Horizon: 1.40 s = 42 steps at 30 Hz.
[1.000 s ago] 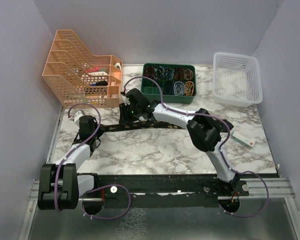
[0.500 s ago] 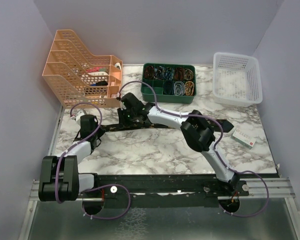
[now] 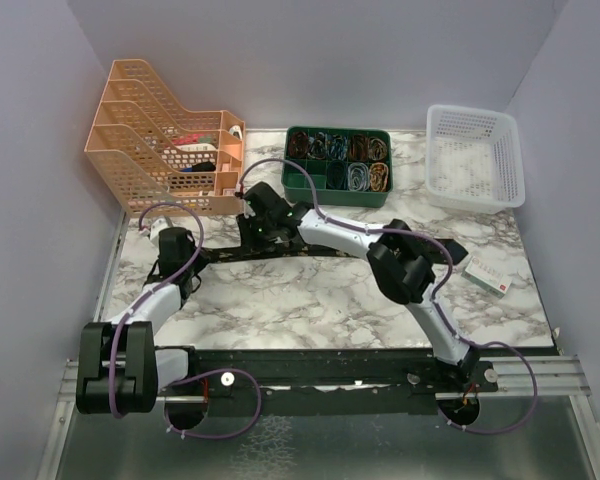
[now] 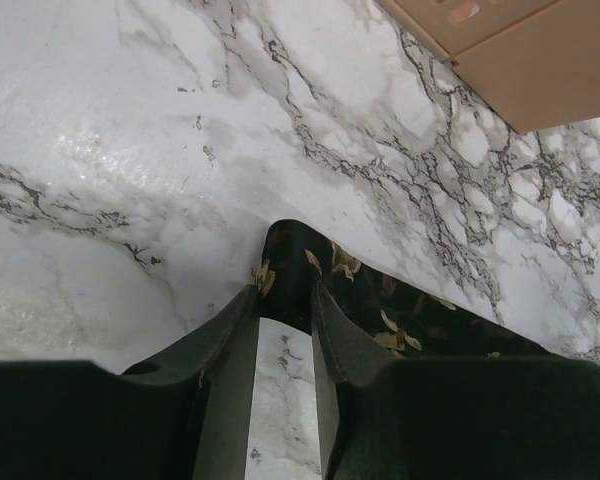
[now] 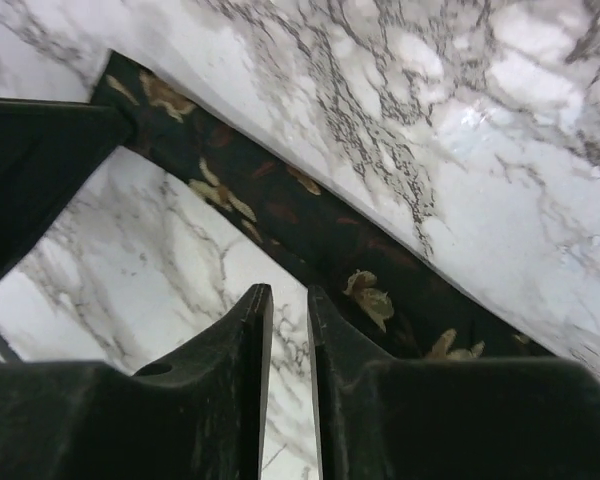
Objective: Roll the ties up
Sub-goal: Flatten out the tie at the center of the board.
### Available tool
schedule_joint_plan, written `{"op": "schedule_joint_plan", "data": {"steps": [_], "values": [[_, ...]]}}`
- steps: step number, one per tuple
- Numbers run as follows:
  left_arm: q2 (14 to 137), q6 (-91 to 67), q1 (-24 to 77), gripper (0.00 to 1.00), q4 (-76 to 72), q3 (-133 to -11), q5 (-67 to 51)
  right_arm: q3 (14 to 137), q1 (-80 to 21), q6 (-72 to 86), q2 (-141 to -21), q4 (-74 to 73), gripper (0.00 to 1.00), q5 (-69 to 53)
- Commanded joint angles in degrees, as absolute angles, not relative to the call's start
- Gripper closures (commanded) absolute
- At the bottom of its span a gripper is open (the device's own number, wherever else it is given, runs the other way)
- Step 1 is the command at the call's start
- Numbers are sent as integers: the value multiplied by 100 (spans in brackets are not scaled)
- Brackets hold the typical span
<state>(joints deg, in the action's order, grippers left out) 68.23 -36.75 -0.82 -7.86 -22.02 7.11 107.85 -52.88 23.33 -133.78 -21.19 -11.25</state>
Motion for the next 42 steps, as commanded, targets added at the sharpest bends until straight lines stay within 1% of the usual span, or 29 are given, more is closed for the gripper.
{"op": "schedule_joint_plan", "data": {"steps": [1, 2, 3, 6, 8, 9, 12, 16, 18, 22, 26, 30, 34, 39, 42], "values": [[6593, -3528, -136, 72, -878, -2207, 863, 10778, -5324, 2233, -12639, -2031, 69, -793], [6562, -3486, -130, 73, -872, -2218, 847, 10712, -5326, 2232, -12585, -1958, 64, -701], [6545, -3447, -132, 74, -859, -2235, 849, 10631, -5322, 2248, -12552, -1862, 60, -594], [6508, -3377, -132, 74, -732, -2307, 886, 10623, -5313, 2274, -12699, -1740, 56, -426], [6494, -3377, -132, 73, -631, -2349, 908, 10925, -5317, 2200, -13028, -1868, 55, -475], [6497, -3408, -132, 69, -562, -2380, 933, 11103, -5316, 2171, -13211, -1948, 55, -488], [6523, -3439, -132, 63, -308, -2491, 973, 11752, -5317, 2047, -13731, -2270, 57, -347], [6483, -3561, -132, 48, -44, -2578, 1033, 12301, -5313, 1935, -14107, -2475, 60, -374], [6453, -3596, -132, 39, -9, -2598, 1094, 12247, -5317, 1925, -14105, -2391, 61, -320], [6391, -3599, -149, 33, 295, -2699, 1115, 12103, -5317, 1899, -14115, -2313, 60, -379], [6270, -3619, -170, 21, 713, -2877, 1230, 12064, -5317, 1923, -14270, -2400, 60, -521], [6142, -3577, -202, 12, 1001, -3028, 1152, 11941, -5317, 1975, -14365, -2475, 60, -746], [6159, -3538, -264, 6, 1347, -3131, 1128, 11542, -5323, 2025, -14189, -2313, 62, -976], [6245, -3344, -419, 4, 1227, -3028, 531, 10956, -5325, 2063, -13838, -2010, 65, -1280], [6310, -3255, -492, 4, 1136, -3045, 227, 10944, -5328, 1968, -13708, -2023, 66, -1323]]}}
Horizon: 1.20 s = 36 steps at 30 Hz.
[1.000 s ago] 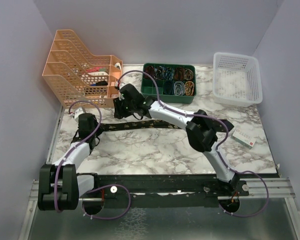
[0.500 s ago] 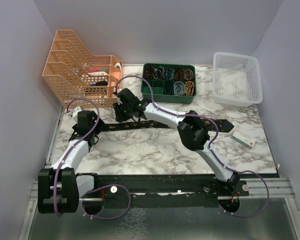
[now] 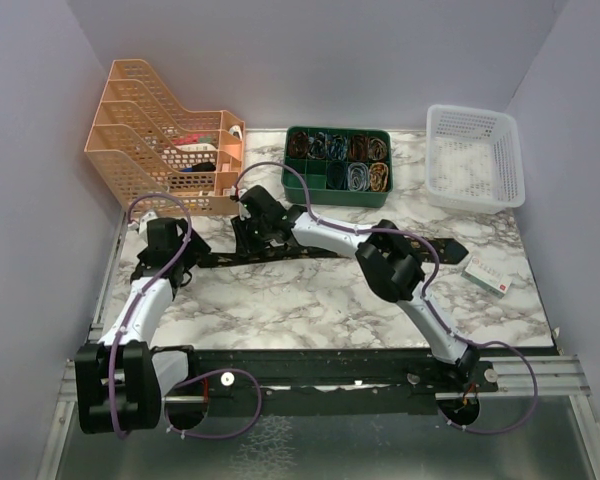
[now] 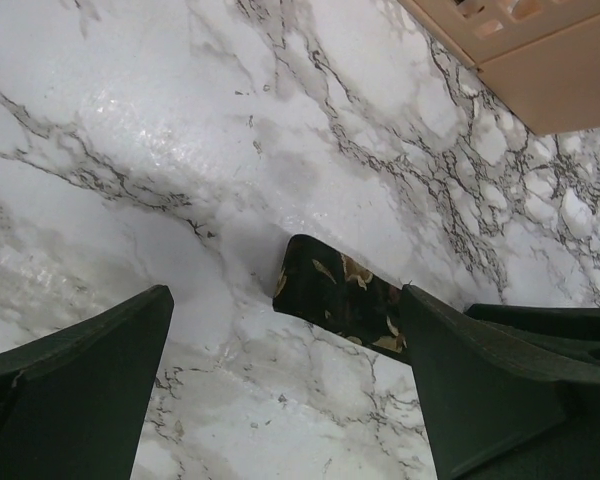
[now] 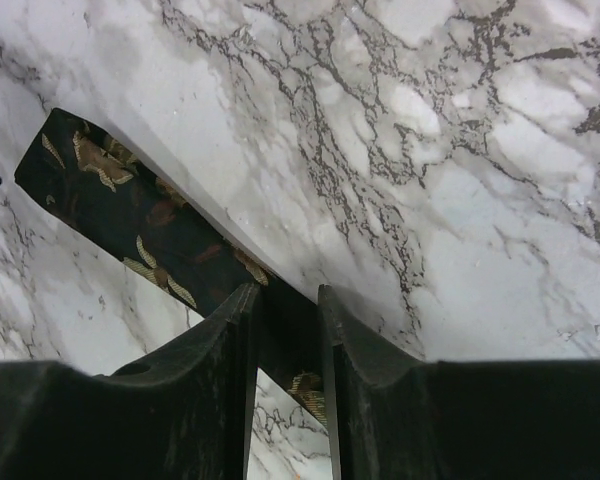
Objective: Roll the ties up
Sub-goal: Flatten out the tie at the center of the board.
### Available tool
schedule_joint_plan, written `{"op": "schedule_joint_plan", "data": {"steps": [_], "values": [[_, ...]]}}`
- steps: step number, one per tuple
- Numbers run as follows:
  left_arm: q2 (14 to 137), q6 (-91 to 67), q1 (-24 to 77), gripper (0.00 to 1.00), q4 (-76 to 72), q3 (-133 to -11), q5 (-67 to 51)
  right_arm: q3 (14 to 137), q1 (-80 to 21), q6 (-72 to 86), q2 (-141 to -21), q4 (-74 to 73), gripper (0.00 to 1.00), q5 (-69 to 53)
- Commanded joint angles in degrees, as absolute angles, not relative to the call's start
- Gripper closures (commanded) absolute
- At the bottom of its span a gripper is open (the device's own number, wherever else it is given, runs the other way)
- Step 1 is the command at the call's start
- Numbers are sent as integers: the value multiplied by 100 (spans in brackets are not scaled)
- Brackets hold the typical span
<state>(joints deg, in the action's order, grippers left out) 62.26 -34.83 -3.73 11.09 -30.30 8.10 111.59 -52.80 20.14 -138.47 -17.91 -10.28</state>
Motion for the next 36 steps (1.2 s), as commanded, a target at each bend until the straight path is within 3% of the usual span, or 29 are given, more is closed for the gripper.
{"op": "schedule_joint_plan", "data": {"steps": [1, 9, 16, 26, 36], "values": [[6318, -3215, -523, 4, 1070, -3061, 65, 11019, -5327, 1908, -13666, -2094, 66, -1328], [6302, -2719, -571, 4, 977, -3206, -44, 11838, -5248, 1438, -13279, -2690, 61, -860], [5877, -2596, -571, 5, 230, -2601, 203, 10529, -4998, 1680, -12348, -1780, 61, -1027], [5933, -3104, -571, 15, -633, -2036, 555, 10531, -4991, 2240, -13023, -1604, 72, -2149], [5782, -3030, -571, 11, -403, -2324, 203, 10096, -4378, 1781, -11749, -2358, 69, -873]]}}
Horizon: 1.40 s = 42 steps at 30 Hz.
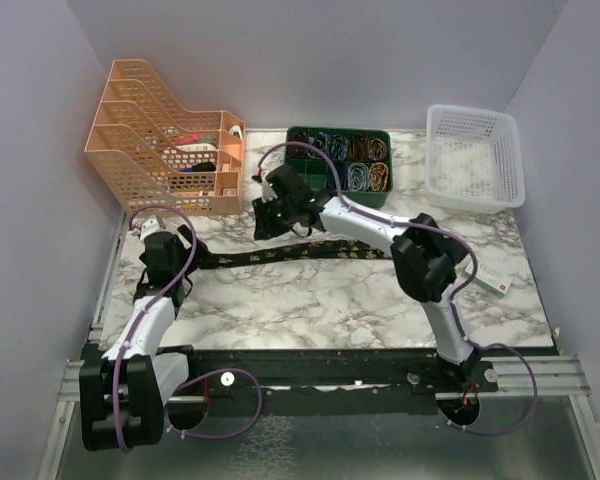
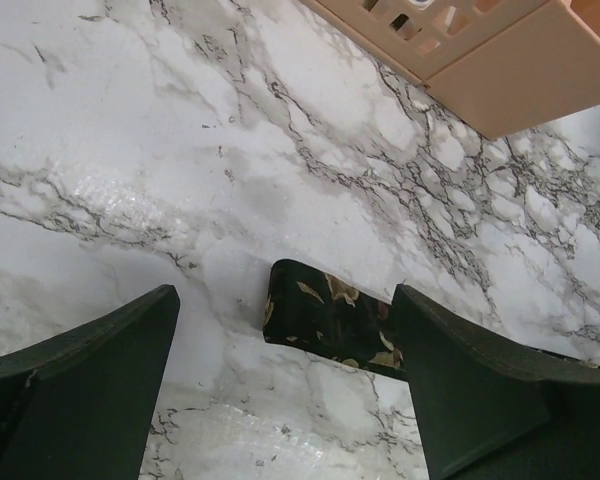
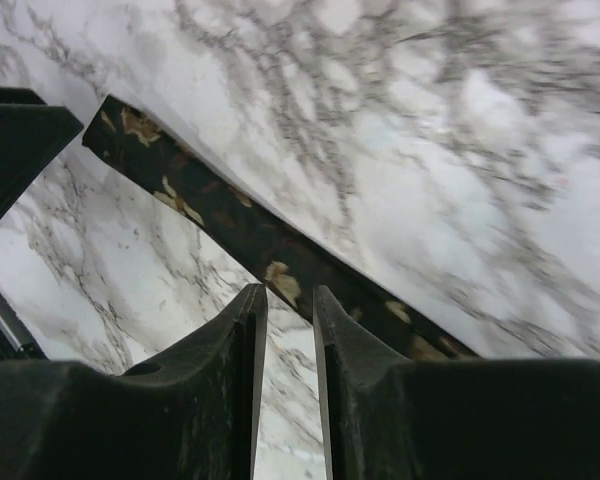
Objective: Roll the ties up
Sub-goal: Flatten out the tie at the center of the board.
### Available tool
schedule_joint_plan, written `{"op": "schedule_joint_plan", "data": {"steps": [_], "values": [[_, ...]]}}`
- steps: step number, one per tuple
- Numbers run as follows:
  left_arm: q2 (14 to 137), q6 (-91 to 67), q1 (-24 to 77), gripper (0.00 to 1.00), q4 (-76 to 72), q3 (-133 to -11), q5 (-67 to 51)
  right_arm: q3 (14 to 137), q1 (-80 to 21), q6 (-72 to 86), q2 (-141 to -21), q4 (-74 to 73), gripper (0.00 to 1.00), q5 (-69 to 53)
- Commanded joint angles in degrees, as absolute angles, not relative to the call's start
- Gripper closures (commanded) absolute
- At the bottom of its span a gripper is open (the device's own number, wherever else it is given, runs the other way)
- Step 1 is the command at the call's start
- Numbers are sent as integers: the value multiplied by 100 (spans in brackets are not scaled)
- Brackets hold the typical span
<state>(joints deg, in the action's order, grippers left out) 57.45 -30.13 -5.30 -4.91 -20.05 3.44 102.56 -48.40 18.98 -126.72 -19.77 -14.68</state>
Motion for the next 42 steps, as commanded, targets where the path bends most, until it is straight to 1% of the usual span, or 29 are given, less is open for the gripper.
{"op": "schedule_joint_plan", "data": {"steps": [1, 4, 7, 9, 10, 13, 15, 16, 17, 18, 20, 24, 28, 31, 34, 37, 42], "values": [[5783, -3122, -571, 10, -313, -2377, 252, 9850, -4268, 1861, -11378, -2309, 68, -720], [5774, -2962, -571, 9, -242, -2493, 19, 8763, -4035, 1944, -10406, -1738, 66, -507], [5902, -2618, -571, 8, 166, -2745, -151, 7814, -3855, 2029, -9539, -1577, 63, -50], [6013, -2716, -571, 8, 152, -2771, -144, 7424, -3750, 2019, -9051, -1632, 62, 276], [6076, -2796, -571, 8, 61, -2723, -122, 7198, -3725, 1992, -8858, -1618, 60, 396], [6244, -2853, -571, 8, -144, -2578, -146, 7011, -3692, 1989, -8606, -1586, 58, 215], [6215, -2765, -571, 8, -67, -2437, -290, 7049, -3695, 2039, -8759, -1550, 59, -448], [6151, -2888, -571, 8, -22, -2372, -177, 7053, -3692, 2125, -8884, -1456, 61, -815], [6067, -2956, -571, 8, -68, -2291, -152, 6994, -3704, 2266, -9031, -1226, 65, -1162], [5967, -2988, -571, 8, -142, -2212, -118, 6890, -3724, 2556, -9204, -883, 67, -1457], [5806, -3071, -571, 8, -113, -2126, -46, 6884, -3870, 2838, -9627, -377, 69, -1888], [5708, -3103, -580, 11, -248, -2006, -92, 7733, -4469, 2732, -10644, -507, 70, -2001], [5967, -3181, -601, 19, -77, -2142, -89, 8070, -4724, 2891, -11215, -188, 71, -2111], [6121, -3211, -606, 25, -230, -2085, -132, 8595, -4842, 2777, -11695, -459, 72, -2177], [6207, -3277, -609, 27, -259, -2074, -102, 8977, -5031, 2776, -12148, -621, 74, -2061], [6127, -3514, -615, 28, -185, -2073, -51, 9274, -5165, 2804, -12476, -611, 74, -1961], [5644, -3650, -615, 28, -311, -1799, -43, 9863, -5298, 2971, -13047, -640, 78, -1874]]}}
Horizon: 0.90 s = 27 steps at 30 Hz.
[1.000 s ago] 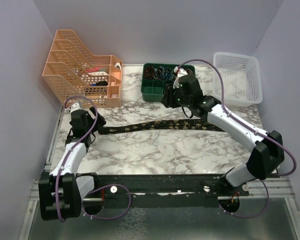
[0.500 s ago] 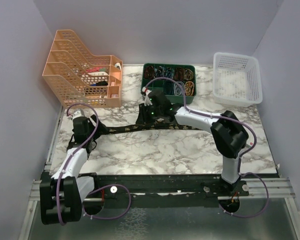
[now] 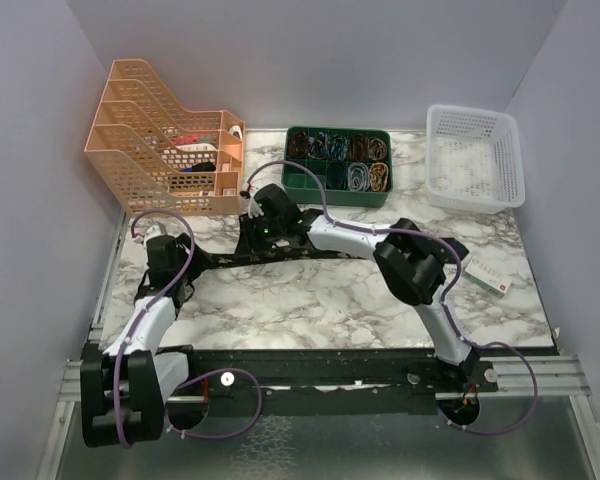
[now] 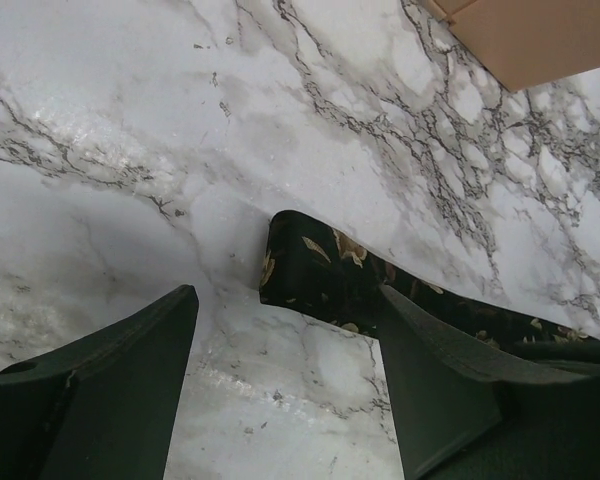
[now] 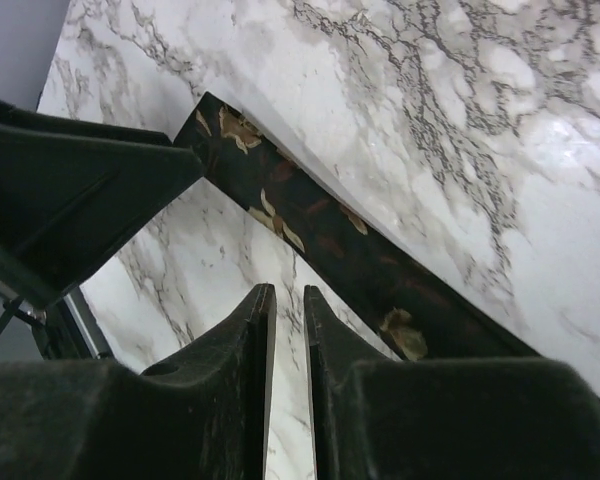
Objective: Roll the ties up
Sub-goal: Flatten out the tie at the center of the board, then roll the tie at the center of the board.
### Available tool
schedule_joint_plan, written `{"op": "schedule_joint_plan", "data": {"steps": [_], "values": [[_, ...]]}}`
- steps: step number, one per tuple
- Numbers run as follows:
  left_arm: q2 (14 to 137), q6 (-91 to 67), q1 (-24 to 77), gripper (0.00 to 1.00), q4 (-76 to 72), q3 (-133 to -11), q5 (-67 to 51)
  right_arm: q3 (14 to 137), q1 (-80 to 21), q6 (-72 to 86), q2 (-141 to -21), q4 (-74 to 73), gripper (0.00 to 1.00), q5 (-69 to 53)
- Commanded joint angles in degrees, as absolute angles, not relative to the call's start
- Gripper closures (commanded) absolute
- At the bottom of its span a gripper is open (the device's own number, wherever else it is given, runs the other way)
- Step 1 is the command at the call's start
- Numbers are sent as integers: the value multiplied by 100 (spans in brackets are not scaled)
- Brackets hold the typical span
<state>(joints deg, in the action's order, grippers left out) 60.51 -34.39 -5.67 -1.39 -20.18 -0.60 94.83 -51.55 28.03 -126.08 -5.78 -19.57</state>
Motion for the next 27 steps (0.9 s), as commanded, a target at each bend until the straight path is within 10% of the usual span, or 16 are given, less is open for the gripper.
{"op": "schedule_joint_plan", "data": {"steps": [1, 27], "values": [[5578, -3637, -615, 28, -332, -1765, -44, 9947, -5330, 2986, -13127, -619, 78, -1848], [6432, -3085, -624, 49, -604, -1978, -105, 10891, -5430, 2786, -14077, -1338, 79, -1443]]}}
